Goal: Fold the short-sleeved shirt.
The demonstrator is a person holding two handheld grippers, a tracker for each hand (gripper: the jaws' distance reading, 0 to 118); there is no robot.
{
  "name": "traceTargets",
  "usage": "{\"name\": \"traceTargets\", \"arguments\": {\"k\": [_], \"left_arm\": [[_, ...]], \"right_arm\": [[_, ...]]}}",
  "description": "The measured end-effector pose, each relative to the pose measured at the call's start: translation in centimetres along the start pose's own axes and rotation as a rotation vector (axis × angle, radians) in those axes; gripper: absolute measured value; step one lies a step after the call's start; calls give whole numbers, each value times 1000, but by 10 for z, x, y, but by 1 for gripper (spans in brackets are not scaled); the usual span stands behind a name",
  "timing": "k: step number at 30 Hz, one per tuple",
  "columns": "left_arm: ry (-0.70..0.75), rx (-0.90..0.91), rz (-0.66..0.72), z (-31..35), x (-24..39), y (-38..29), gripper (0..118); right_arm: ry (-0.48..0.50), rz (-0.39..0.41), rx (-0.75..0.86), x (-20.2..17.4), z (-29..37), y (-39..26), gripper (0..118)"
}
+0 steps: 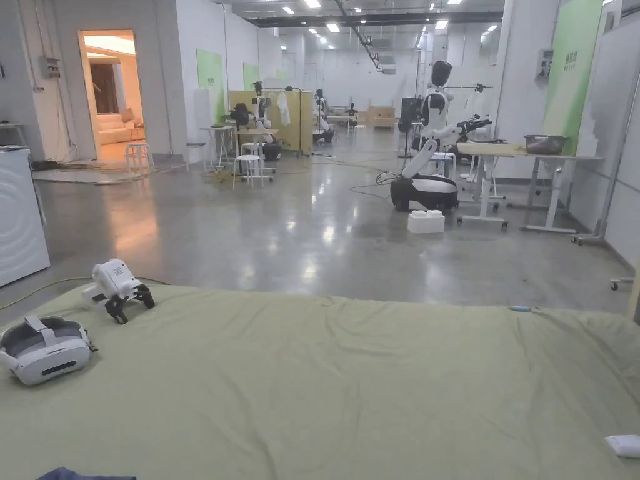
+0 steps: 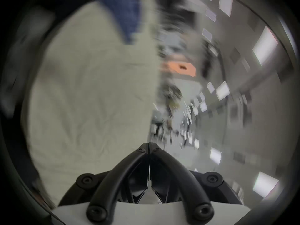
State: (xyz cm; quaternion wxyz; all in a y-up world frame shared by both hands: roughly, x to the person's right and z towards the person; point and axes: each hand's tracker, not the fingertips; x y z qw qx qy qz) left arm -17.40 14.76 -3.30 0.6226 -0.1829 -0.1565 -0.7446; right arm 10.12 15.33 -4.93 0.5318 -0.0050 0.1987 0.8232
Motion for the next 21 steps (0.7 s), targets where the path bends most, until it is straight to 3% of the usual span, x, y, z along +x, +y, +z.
{"name": "traceTargets", "arguments": {"k": [2,3,4,7,10,12,13,14,18,21], "left_arm": [[-17,66,-97,0,24,3,0],[7,62,-35,3,21,1,0],[49,82,97,6,9,2,0],[183,126,824,29,-67,-24,0],[293,291,1547,60,-108,-83,0],[338,473,1844,68,-94,-113,0],[374,530,1884,70,-85,-117,0],[407,523,1900,73,-81,-120,0],[360,441,1851,73,-84,-112,0],[375,426,1805,75,-88,-105,0]], "right_arm": [[82,31,46,-14,-2,-1,0],[91,0,36,-12,-3,-1,0],[46,-139,-8,0,-3,-4,0],[-74,-775,-68,50,3,-33,0],[-322,-1588,-52,80,29,-80,0],[-387,-1991,65,65,40,-103,0],[-391,-2114,106,58,42,-109,0],[-412,-2190,84,49,44,-111,0],[-457,-2019,24,53,50,-102,0],[-441,-2007,42,56,52,-104,0]]}}
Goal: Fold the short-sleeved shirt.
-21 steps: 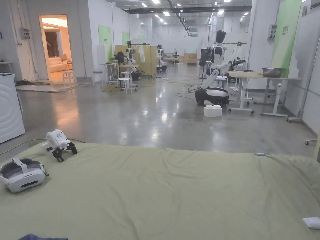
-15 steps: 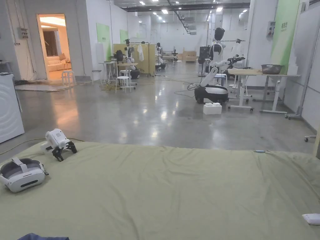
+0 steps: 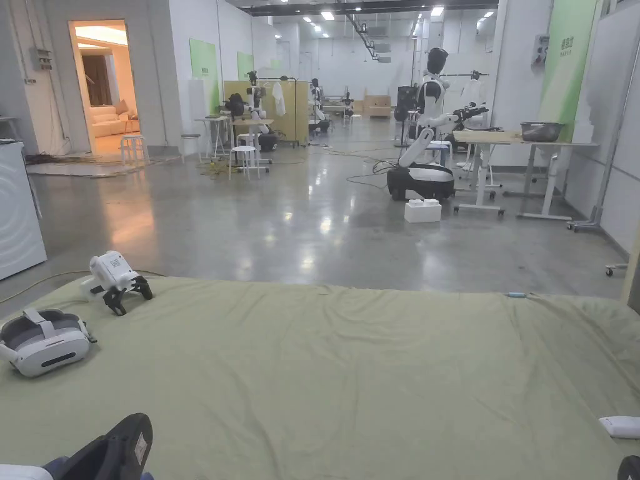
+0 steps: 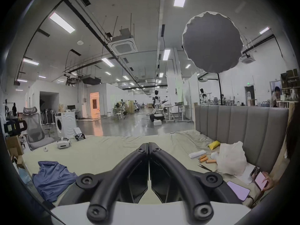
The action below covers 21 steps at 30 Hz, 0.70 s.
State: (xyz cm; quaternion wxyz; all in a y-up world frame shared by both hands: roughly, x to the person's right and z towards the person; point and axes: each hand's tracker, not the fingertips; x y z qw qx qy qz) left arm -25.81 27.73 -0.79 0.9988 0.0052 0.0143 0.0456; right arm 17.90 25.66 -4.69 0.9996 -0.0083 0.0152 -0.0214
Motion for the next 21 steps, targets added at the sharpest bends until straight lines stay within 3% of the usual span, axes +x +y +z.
{"name": "traceTargets", "arguments": {"k": [7,21], "left_arm": [[-16,8,-73,0,11,5,0],[-13,-20,-44,-2,2,6,0]], "right_arm": [[19,33,8,-11,1,4,0],[48,66,-1,-18,2,5,0]]}}
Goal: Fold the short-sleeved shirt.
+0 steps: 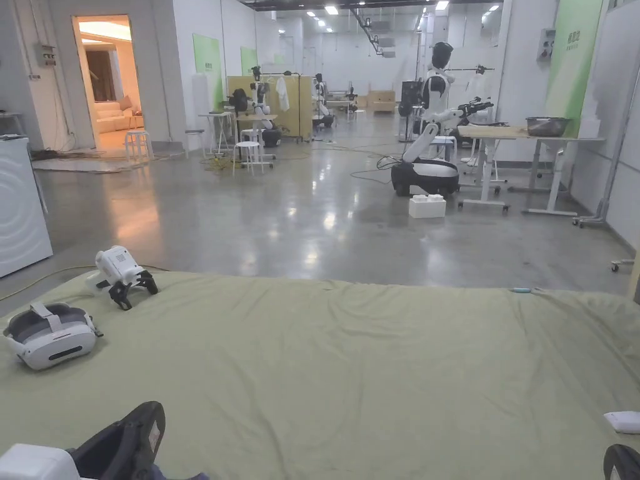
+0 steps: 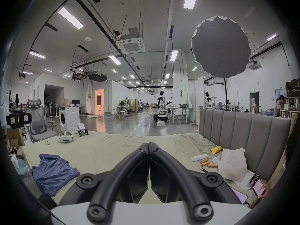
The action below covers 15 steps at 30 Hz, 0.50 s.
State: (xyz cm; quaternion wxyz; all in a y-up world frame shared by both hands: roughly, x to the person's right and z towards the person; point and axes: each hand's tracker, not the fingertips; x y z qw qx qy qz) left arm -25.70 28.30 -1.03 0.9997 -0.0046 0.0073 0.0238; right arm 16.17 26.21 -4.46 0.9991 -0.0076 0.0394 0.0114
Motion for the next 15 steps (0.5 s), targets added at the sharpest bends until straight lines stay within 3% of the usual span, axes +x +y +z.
{"name": "traceTargets", "arguments": {"k": [5,7,8,9,10,12,15], "left_arm": [[10,-93,22,-5,-26,-4,2],[22,-255,43,-17,-52,-10,27],[22,-323,16,-23,-64,-16,44],[31,-364,-4,-31,-81,-28,69],[48,-423,19,-39,-99,-39,83],[70,-530,79,-61,-128,-64,94],[109,-663,137,-97,-166,-115,94]], "right_arm": [[28,-20,-52,-1,-7,-12,0],[40,-36,-80,0,-10,-21,0],[40,-38,-88,0,-12,-25,0],[40,-42,-110,0,-14,-31,0],[43,-51,-133,-1,-18,-37,0],[56,-69,-188,1,-25,-50,0],[55,-45,-243,-1,-31,-63,0]]}}
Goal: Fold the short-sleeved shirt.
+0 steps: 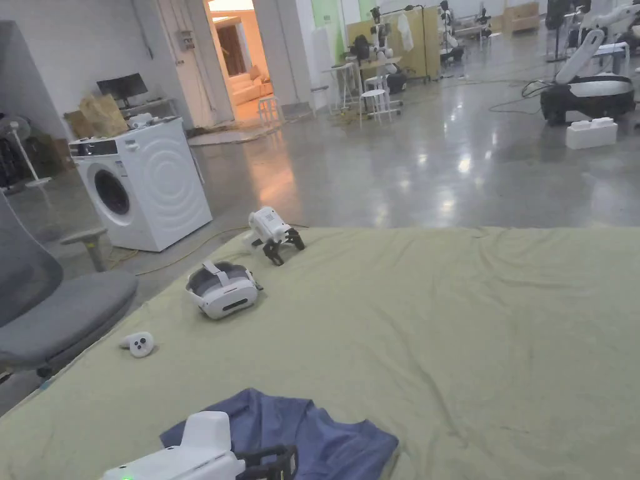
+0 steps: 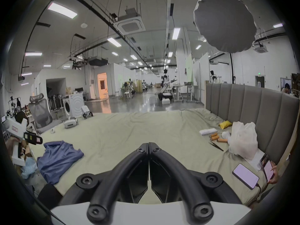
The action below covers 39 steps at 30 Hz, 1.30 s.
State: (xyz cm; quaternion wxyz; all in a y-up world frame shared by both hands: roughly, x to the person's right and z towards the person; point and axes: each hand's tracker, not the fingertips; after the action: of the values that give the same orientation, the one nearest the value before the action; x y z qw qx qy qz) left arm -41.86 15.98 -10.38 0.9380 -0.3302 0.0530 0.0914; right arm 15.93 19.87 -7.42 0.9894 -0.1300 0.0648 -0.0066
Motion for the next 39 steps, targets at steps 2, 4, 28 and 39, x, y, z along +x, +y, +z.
{"name": "traceTargets", "arguments": {"k": [2,4,28,39], "left_arm": [[10,-64,2,-44,-16,-9,94],[10,-138,-4,-85,-27,-21,94],[-56,74,80,-67,27,113,0],[-485,-16,-245,-124,302,80,0]], "right_arm": [[-11,19,-39,0,-5,-6,0],[-29,27,-82,1,-10,-12,0],[-25,-55,-144,30,4,-29,0],[-140,-127,-125,69,52,-42,0]]}}
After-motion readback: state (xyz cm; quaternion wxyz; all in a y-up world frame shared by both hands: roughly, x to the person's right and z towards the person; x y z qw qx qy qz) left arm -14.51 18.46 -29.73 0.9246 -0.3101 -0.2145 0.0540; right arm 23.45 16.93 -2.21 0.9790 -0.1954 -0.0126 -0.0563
